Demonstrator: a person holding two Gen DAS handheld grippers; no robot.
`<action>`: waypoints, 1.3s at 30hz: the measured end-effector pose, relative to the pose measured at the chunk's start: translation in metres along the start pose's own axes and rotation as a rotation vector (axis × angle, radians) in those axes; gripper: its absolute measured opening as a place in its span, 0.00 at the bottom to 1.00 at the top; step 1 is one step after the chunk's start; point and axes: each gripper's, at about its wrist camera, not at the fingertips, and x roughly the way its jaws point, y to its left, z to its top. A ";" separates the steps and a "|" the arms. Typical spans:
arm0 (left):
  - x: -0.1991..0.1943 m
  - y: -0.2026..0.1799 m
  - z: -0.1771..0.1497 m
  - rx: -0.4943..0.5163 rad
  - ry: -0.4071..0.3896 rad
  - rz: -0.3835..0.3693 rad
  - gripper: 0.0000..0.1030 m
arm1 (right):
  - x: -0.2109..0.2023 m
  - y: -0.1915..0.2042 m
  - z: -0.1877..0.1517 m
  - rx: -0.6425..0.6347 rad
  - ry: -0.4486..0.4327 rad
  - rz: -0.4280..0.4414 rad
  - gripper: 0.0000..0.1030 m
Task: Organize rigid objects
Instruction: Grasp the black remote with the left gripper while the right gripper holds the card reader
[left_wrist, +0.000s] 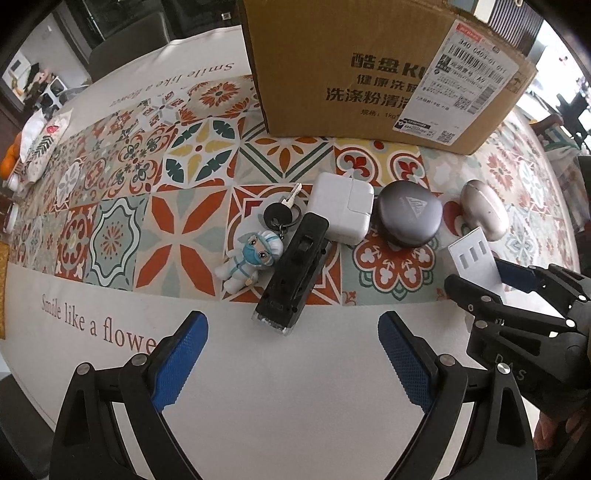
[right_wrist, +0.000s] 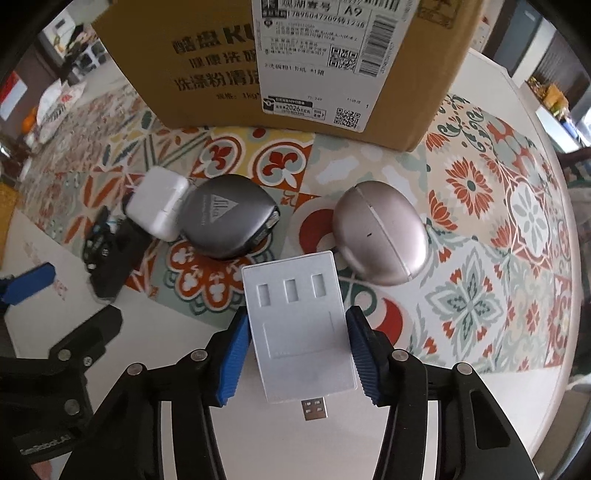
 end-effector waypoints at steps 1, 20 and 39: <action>-0.002 0.002 -0.001 0.003 -0.006 -0.010 0.92 | -0.004 0.001 -0.002 0.015 -0.005 0.009 0.50; -0.022 0.022 -0.027 0.129 -0.131 -0.157 0.70 | -0.052 0.013 -0.025 0.160 -0.073 0.098 0.51; 0.018 0.021 -0.007 0.212 -0.079 -0.206 0.35 | -0.017 0.011 -0.017 0.215 -0.011 0.124 0.51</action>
